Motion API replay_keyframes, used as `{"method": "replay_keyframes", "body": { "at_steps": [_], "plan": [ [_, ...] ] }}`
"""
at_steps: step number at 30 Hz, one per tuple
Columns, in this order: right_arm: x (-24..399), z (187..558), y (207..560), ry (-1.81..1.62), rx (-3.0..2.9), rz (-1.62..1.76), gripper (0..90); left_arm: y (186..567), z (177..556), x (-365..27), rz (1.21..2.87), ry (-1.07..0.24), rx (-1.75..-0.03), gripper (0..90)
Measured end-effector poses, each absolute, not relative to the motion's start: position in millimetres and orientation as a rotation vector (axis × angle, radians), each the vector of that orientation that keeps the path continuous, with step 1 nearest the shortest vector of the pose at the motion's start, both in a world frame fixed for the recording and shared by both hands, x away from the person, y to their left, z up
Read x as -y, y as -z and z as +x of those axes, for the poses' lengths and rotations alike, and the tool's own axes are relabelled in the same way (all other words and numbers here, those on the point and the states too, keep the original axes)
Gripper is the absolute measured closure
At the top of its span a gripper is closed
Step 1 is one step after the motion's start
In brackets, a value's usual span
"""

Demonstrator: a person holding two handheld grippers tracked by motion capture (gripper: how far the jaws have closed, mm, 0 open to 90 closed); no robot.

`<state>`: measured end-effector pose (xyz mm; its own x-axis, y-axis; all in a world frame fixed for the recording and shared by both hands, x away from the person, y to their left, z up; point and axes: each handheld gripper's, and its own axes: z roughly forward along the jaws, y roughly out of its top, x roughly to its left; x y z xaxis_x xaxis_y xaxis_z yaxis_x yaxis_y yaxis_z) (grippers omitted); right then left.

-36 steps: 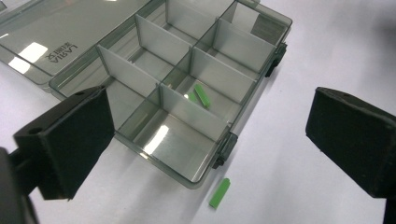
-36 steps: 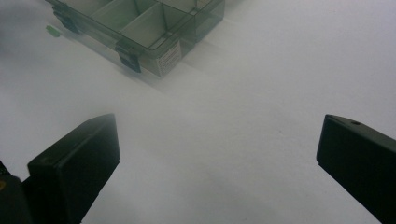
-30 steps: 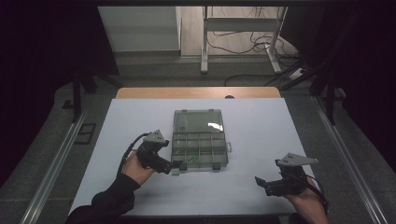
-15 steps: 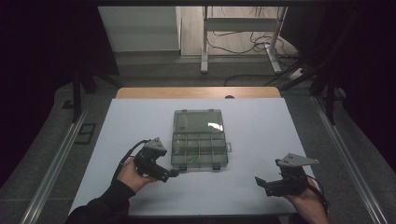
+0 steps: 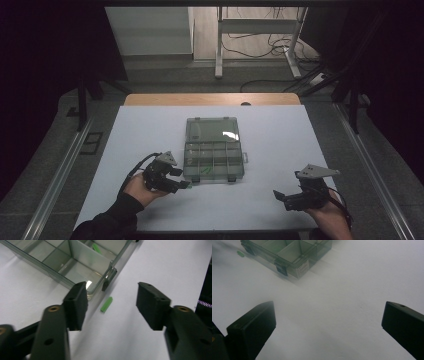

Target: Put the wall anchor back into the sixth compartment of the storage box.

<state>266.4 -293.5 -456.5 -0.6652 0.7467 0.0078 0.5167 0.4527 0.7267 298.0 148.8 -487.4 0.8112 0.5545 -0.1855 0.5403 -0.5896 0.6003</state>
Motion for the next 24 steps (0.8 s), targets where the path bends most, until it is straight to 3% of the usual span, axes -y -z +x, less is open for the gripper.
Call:
{"method": "replay_keyframes", "body": {
  "at_steps": [13,24],
  "plan": [
    [293.4,267.2,458.3,-1.01,-2.406,1.065,0.0,504.7,296.1,-131.6,2.427,-0.032,-0.745,66.2],
    [292.9,267.1,458.3,-1.019,-2.409,1.063,0.0,510.7,301.8,-126.2,2.492,-0.064,-0.706,72.6]
  ]
}}
